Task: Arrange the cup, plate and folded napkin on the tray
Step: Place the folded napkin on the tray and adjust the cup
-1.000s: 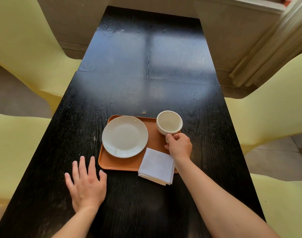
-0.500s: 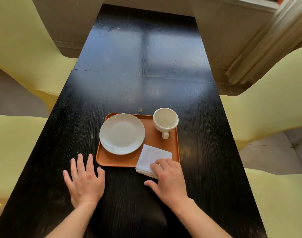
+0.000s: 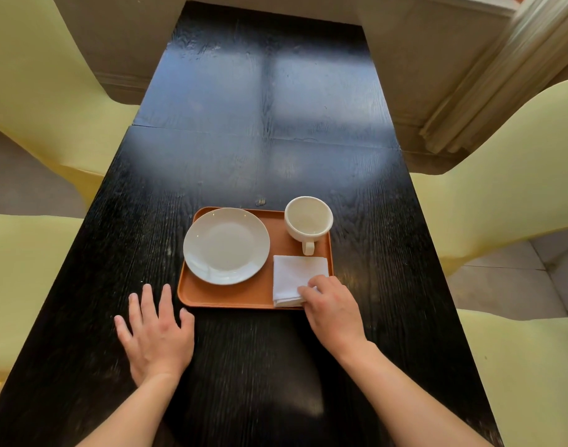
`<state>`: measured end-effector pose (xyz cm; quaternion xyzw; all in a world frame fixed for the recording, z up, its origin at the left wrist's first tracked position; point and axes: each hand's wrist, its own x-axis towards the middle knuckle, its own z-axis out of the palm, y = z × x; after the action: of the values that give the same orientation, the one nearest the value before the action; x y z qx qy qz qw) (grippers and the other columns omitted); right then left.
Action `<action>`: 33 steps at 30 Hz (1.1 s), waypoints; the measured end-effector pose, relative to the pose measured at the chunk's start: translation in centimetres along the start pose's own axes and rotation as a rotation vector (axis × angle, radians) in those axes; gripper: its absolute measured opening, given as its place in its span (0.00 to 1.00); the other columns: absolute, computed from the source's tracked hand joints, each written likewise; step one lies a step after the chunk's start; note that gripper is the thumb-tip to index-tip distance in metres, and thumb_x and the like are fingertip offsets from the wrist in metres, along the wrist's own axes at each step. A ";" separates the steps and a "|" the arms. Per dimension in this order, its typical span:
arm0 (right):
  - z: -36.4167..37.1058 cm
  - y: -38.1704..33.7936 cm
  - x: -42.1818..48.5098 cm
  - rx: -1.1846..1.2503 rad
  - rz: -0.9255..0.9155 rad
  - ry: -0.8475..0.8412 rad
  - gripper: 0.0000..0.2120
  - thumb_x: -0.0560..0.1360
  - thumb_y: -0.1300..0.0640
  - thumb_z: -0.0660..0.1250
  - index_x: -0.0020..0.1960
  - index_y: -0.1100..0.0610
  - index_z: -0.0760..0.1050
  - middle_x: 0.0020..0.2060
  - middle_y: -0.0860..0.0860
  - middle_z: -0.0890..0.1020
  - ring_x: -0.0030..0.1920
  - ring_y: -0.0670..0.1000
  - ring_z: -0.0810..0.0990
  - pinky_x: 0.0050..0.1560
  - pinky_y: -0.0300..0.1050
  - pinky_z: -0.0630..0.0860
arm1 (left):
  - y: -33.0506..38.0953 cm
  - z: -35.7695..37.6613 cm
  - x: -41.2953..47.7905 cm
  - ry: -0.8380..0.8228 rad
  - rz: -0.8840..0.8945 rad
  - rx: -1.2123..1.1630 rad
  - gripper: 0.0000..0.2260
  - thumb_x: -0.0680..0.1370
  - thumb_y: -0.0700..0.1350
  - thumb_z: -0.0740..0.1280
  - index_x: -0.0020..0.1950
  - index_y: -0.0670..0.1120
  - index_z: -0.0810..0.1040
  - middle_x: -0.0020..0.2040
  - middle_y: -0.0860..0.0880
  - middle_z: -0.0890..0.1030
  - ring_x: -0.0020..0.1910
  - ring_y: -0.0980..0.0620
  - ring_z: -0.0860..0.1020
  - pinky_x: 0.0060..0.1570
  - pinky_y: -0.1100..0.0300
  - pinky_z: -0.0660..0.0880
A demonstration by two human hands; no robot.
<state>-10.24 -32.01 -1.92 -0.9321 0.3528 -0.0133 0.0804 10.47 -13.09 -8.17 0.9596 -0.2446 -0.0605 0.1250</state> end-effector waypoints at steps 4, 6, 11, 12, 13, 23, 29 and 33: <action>0.3 0.4 0.5 0.008 0.019 -0.007 0.06 0.76 0.63 0.73 0.52 0.58 0.84 0.52 0.56 0.83 0.50 0.57 0.81 0.46 0.52 0.82 | 0.0 0.1 0.1 -0.004 0.000 0.008 0.29 0.77 0.54 0.54 0.76 0.45 0.67 0.78 0.38 0.63 0.79 0.38 0.56 0.75 0.35 0.50; 0.5 0.5 0.7 0.025 0.019 -0.007 0.07 0.77 0.61 0.71 0.55 0.56 0.83 0.54 0.55 0.82 0.53 0.56 0.79 0.50 0.51 0.81 | -0.2 0.2 0.1 -0.005 0.002 0.018 0.26 0.79 0.52 0.58 0.76 0.45 0.67 0.78 0.38 0.63 0.79 0.38 0.57 0.75 0.34 0.51; 0.6 1.2 0.7 0.219 0.094 -0.016 0.16 0.77 0.54 0.75 0.63 0.54 0.82 0.61 0.51 0.80 0.62 0.51 0.76 0.65 0.44 0.76 | -0.2 0.6 0.2 -0.008 -0.004 0.030 0.26 0.79 0.49 0.65 0.76 0.46 0.66 0.79 0.39 0.63 0.79 0.39 0.56 0.75 0.34 0.51; 0.4 1.4 0.6 0.287 0.139 -0.003 0.18 0.76 0.54 0.76 0.65 0.54 0.82 0.62 0.50 0.80 0.63 0.51 0.76 0.66 0.43 0.75 | -0.2 0.6 0.2 -0.007 -0.004 0.030 0.26 0.79 0.49 0.65 0.76 0.45 0.66 0.78 0.39 0.63 0.79 0.39 0.56 0.75 0.34 0.52; 0.3 1.5 0.7 0.351 0.194 0.014 0.19 0.76 0.54 0.76 0.66 0.55 0.81 0.63 0.50 0.81 0.64 0.50 0.77 0.67 0.44 0.74 | -0.2 0.6 0.2 -0.006 -0.005 0.030 0.26 0.79 0.49 0.65 0.76 0.45 0.66 0.78 0.39 0.63 0.79 0.38 0.56 0.75 0.34 0.52; 1.2 2.0 1.0 0.286 0.196 0.008 0.17 0.75 0.54 0.77 0.63 0.53 0.83 0.63 0.50 0.82 0.64 0.50 0.78 0.67 0.45 0.75 | 0.0 0.2 0.2 -0.007 -0.003 0.025 0.26 0.79 0.48 0.65 0.76 0.45 0.67 0.78 0.38 0.63 0.79 0.38 0.56 0.75 0.34 0.52; 1.5 1.4 1.1 0.195 0.054 -0.021 0.11 0.77 0.54 0.75 0.59 0.50 0.84 0.65 0.51 0.80 0.67 0.53 0.75 0.68 0.51 0.77 | 0.0 0.2 0.1 -0.011 -0.005 0.030 0.26 0.79 0.48 0.64 0.76 0.45 0.66 0.78 0.38 0.63 0.79 0.38 0.56 0.75 0.34 0.52; 0.8 0.6 1.5 0.234 0.127 -0.030 0.16 0.76 0.51 0.76 0.63 0.50 0.83 0.65 0.49 0.81 0.68 0.52 0.75 0.70 0.52 0.74 | -0.1 0.3 0.2 -0.005 0.000 0.034 0.26 0.79 0.49 0.64 0.76 0.45 0.66 0.78 0.39 0.63 0.79 0.38 0.56 0.75 0.34 0.52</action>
<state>-9.40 -33.31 -2.80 -0.8923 0.4057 -0.0354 0.1946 10.65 -13.20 -8.48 0.9614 -0.2461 -0.0585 0.1080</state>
